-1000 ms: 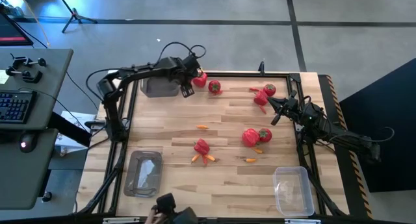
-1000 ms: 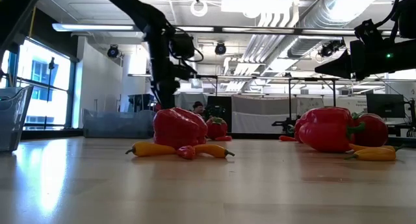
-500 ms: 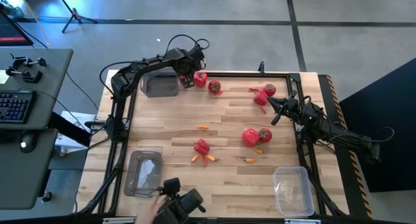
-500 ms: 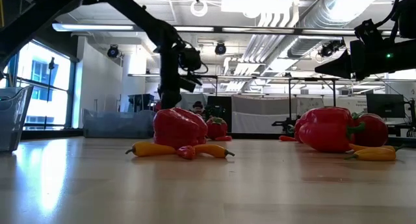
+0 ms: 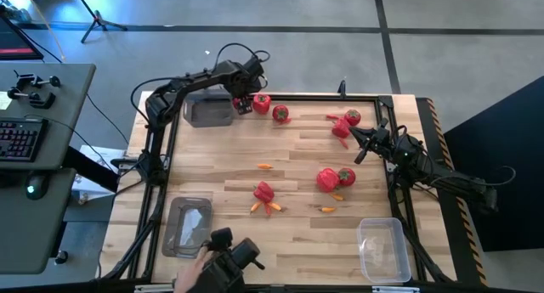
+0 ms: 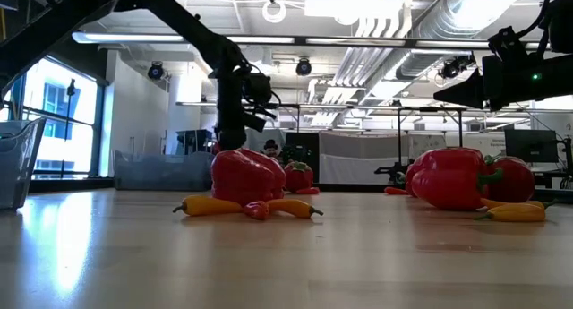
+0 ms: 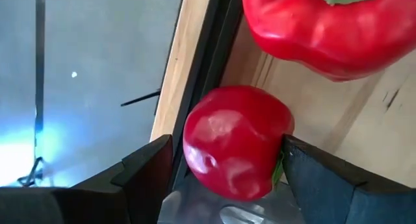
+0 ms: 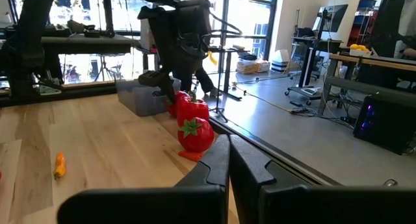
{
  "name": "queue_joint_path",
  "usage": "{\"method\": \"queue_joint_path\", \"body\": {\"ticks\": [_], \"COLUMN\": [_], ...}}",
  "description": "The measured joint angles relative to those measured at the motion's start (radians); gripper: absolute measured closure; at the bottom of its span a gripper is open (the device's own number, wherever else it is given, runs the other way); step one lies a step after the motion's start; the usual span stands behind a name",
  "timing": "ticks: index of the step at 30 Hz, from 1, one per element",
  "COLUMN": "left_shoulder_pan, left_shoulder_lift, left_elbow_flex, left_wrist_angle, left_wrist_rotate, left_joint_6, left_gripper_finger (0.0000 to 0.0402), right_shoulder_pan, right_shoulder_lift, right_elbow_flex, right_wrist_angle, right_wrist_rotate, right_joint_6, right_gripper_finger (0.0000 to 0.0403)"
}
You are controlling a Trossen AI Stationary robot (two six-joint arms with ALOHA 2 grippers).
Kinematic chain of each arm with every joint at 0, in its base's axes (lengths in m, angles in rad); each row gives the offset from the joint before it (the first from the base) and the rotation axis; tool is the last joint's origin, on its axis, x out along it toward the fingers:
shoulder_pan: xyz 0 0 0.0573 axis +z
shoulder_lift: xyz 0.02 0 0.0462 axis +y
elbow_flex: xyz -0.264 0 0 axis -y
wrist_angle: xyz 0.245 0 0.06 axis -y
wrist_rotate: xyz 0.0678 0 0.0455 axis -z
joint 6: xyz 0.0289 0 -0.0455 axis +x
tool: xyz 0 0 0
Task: Sort produce into baskets
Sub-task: Put the red tomato into the top black bin
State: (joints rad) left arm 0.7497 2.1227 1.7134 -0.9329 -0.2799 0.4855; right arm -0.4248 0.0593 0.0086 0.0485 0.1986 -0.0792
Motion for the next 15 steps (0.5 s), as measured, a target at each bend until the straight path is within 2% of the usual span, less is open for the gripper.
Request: {"method": "queue_joint_path", "body": {"ticks": [15], "left_shoulder_pan": [-0.013], "left_shoulder_lift": [0.021], "left_elbow_flex": [0.001], "left_wrist_angle": [0.011], "left_wrist_rotate": [0.005], "left_joint_6": [0.049], "left_gripper_finger": [0.0248], "right_shoulder_pan": [0.000], "right_shoulder_lift": [0.000], "right_elbow_flex": [0.000], "right_wrist_angle": [0.000], "right_wrist_rotate": [0.000], "right_joint_6": [0.000], "right_gripper_finger": [0.0403]}}
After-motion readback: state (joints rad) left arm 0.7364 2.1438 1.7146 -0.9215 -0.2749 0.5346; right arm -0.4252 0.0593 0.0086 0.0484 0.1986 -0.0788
